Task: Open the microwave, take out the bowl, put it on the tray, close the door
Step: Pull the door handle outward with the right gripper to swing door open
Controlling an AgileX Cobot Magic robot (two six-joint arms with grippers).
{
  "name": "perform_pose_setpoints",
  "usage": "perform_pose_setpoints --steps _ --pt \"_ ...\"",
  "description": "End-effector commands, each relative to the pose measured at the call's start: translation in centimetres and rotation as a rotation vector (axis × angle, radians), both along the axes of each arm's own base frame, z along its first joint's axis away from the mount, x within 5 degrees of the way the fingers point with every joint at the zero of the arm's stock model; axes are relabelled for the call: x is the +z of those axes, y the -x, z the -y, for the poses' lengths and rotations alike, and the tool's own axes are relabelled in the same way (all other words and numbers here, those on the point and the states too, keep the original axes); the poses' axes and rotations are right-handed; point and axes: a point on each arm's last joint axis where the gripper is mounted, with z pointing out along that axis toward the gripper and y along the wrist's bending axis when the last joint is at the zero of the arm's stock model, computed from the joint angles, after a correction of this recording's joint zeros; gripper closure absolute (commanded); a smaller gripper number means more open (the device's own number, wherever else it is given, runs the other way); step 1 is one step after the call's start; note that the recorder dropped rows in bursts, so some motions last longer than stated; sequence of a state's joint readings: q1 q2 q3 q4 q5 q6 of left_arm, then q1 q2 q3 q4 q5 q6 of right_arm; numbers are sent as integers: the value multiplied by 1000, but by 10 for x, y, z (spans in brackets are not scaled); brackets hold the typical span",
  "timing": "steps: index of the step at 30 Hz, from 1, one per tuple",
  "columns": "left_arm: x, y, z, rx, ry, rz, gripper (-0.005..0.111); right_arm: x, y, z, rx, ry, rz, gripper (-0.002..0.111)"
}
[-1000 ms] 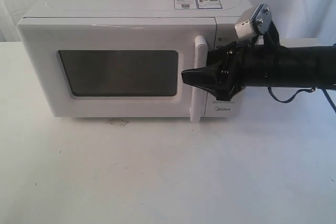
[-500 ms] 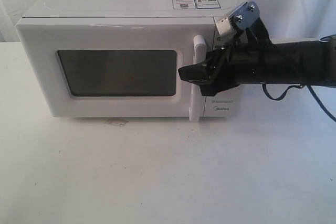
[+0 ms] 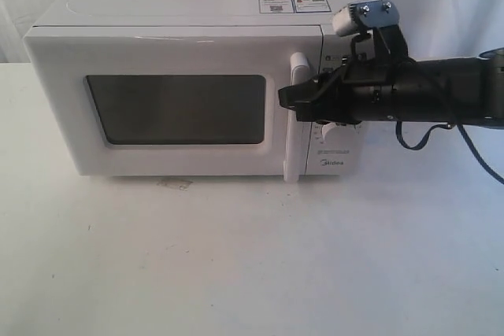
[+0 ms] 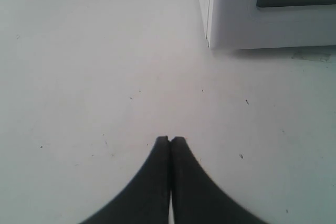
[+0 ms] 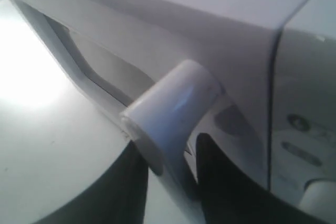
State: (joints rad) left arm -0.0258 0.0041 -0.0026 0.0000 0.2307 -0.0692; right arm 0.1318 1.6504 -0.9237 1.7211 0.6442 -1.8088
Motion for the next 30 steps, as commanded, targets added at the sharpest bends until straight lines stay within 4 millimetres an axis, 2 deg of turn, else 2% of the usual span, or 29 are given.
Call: perform_pose_setpoints --steps 1,11,19,30 --pt "-1 0 0 2 1 -1 107 -4 -15 2 -8 64 56 108" --pt "-1 0 0 2 1 -1 107 -4 -14 0 -10 37 35 108" --pt "-1 0 0 2 1 -1 107 9 0 -16 184 -152 32 108" --pt "-1 0 0 2 1 -1 107 12 10 -21 300 -223 52 108"
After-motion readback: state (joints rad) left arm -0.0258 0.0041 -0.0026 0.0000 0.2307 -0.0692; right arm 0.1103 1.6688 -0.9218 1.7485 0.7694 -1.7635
